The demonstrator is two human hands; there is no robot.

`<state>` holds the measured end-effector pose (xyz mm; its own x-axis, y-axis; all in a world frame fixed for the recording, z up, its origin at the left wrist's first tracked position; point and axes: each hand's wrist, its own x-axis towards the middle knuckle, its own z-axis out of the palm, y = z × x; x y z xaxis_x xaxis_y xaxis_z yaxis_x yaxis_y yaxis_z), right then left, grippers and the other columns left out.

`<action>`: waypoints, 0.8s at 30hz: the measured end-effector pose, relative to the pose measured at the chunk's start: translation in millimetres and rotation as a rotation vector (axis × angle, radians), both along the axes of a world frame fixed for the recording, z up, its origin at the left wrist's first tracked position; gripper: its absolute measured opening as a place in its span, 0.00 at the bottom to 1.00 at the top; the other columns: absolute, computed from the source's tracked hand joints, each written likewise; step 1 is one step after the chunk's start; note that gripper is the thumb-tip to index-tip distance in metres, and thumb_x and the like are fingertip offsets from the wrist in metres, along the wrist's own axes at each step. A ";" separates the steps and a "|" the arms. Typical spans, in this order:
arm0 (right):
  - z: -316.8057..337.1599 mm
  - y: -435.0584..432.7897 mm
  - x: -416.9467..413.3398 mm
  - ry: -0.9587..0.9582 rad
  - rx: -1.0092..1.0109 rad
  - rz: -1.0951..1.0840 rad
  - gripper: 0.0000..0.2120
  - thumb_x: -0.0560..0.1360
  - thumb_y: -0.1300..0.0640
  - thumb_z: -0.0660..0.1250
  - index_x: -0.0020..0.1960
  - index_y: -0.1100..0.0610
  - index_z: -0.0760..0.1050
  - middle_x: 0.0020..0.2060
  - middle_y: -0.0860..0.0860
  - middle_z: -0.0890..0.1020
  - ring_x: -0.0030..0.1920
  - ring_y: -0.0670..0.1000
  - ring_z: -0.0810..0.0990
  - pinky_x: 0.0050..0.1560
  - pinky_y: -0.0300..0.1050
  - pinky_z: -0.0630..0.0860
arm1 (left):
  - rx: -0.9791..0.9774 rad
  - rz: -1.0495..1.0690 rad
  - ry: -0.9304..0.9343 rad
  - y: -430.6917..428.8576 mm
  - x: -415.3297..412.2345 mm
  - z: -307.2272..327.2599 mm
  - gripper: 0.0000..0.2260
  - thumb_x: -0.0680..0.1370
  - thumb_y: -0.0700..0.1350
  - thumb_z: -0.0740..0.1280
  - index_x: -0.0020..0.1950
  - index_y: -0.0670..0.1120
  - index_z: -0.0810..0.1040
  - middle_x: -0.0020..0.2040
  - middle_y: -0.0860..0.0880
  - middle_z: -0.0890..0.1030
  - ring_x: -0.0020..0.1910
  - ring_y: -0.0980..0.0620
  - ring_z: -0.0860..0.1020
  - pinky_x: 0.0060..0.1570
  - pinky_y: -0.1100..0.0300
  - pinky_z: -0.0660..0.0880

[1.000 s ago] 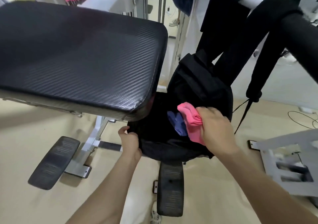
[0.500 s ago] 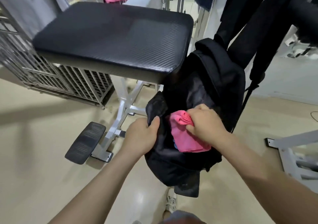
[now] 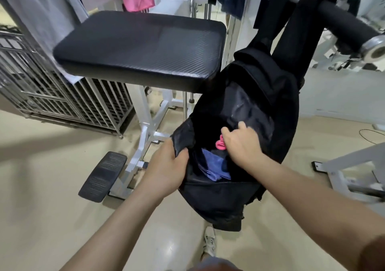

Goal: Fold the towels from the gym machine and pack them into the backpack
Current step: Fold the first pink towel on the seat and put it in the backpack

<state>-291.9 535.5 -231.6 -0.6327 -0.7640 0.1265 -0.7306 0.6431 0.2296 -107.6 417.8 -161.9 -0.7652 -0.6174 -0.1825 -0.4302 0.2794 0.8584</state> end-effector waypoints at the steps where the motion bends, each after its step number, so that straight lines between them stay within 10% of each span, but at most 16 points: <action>1: -6.1 -5.8 4.0 -0.015 -0.006 -0.013 0.13 0.57 0.59 0.77 0.36 0.58 0.74 0.21 0.54 0.78 0.31 0.58 0.78 0.26 0.39 0.56 | 0.047 -0.010 0.004 1.3 -0.5 -0.6 0.07 0.79 0.48 0.60 0.54 0.49 0.75 0.51 0.51 0.80 0.53 0.50 0.78 0.54 0.52 0.76; 5: -23.4 -13.7 8.9 -0.198 0.031 -0.083 0.13 0.71 0.60 0.67 0.55 0.58 0.71 0.43 0.54 0.83 0.43 0.59 0.83 0.31 0.45 0.63 | 0.179 -0.043 0.021 -0.7 -3.2 -1.8 0.08 0.78 0.49 0.60 0.51 0.50 0.78 0.49 0.50 0.83 0.51 0.50 0.80 0.55 0.47 0.77; 9: -46.8 -31.1 11.2 -0.378 0.043 -0.236 0.18 0.56 0.60 0.78 0.42 0.57 0.76 0.32 0.53 0.80 0.30 0.55 0.80 0.27 0.43 0.70 | 0.234 -0.105 0.054 6.0 -3.4 2.2 0.08 0.80 0.44 0.60 0.52 0.50 0.79 0.48 0.52 0.84 0.51 0.53 0.82 0.54 0.53 0.79; 14: -93.6 -46.5 20.5 -0.927 0.057 -0.175 0.14 0.76 0.52 0.65 0.60 0.56 0.75 0.53 0.56 0.79 0.51 0.54 0.79 0.47 0.44 0.74 | 0.317 -0.097 -0.017 -5.2 -11.9 -4.7 0.09 0.79 0.45 0.61 0.50 0.40 0.77 0.43 0.45 0.83 0.43 0.47 0.82 0.43 0.53 0.77; 19: -80.5 -57.3 24.0 -1.072 -0.122 -0.039 0.24 0.81 0.44 0.55 0.76 0.49 0.60 0.71 0.52 0.70 0.70 0.54 0.68 0.67 0.42 0.62 | 0.411 0.000 -0.072 -19.0 -20.1 -12.0 0.11 0.79 0.44 0.59 0.40 0.43 0.76 0.35 0.44 0.79 0.33 0.48 0.78 0.33 0.55 0.75; 24: -99.1 -51.7 -14.2 -0.863 -0.303 -0.311 0.11 0.78 0.57 0.60 0.59 0.52 0.74 0.49 0.56 0.82 0.46 0.56 0.82 0.51 0.46 0.77 | 0.474 -0.162 -0.150 -22.2 -18.9 -12.9 0.11 0.79 0.42 0.59 0.42 0.40 0.78 0.36 0.42 0.82 0.32 0.49 0.79 0.27 0.62 0.75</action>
<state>-306.1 483.8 -330.7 -0.7688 -0.5578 -0.3127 -0.3566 0.7799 -0.5144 -126.5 395.5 -174.8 -0.7880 -0.3165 -0.5281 -0.5415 -0.0518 0.8391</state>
